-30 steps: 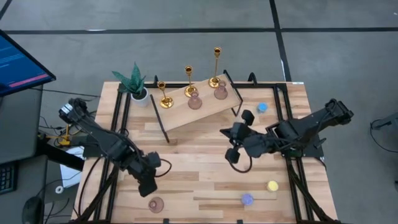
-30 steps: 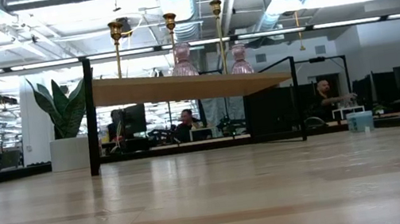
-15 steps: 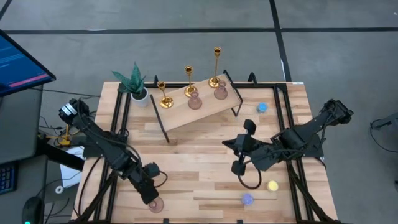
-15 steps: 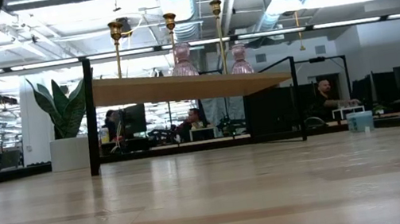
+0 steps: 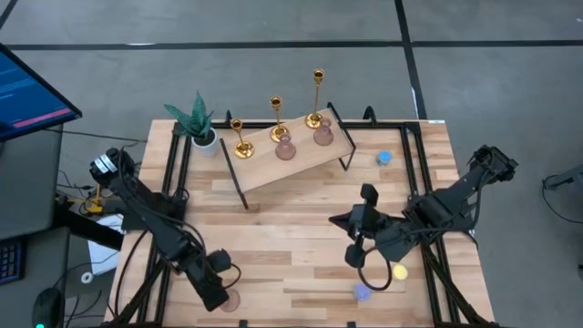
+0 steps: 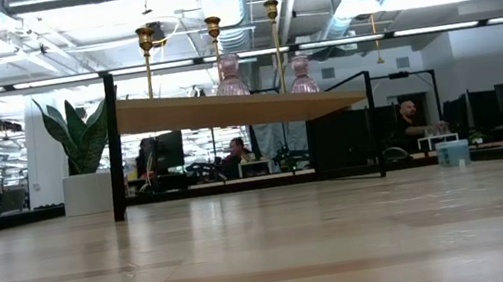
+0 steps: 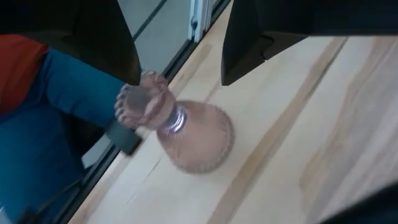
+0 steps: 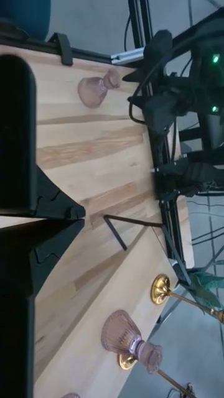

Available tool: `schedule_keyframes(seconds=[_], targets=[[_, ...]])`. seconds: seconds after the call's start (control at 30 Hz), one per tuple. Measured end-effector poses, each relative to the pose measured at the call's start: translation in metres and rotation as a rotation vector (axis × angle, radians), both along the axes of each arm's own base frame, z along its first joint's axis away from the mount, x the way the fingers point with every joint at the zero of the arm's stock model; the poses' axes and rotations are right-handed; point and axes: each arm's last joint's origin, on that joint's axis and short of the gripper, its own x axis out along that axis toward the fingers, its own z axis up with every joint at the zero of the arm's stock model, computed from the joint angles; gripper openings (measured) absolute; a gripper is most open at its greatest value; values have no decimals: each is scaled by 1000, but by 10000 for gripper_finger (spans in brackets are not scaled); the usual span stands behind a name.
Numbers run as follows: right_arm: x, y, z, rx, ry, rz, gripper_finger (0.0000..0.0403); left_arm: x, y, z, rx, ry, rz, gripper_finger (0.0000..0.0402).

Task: Pick & Place candle stick holders
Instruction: Put the pink glass candle holder on the shelf

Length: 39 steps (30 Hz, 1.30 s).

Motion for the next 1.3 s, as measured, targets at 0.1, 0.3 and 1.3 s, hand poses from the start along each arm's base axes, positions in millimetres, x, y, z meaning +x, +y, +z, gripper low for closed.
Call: schedule_keyframes(seconds=[0.1, 0.3, 1.3], targets=[[-1, 2, 0, 1, -1, 7, 0, 1, -3, -5, -6, 33, -18, 223], [-1, 2, 0, 30, -9, -7, 0, 2, -4, -6, -7, 32, -33, 225], [2, 5, -12, -7, 66, -8, 0, 23, -17, -41, 18, 74, -87, 217]])
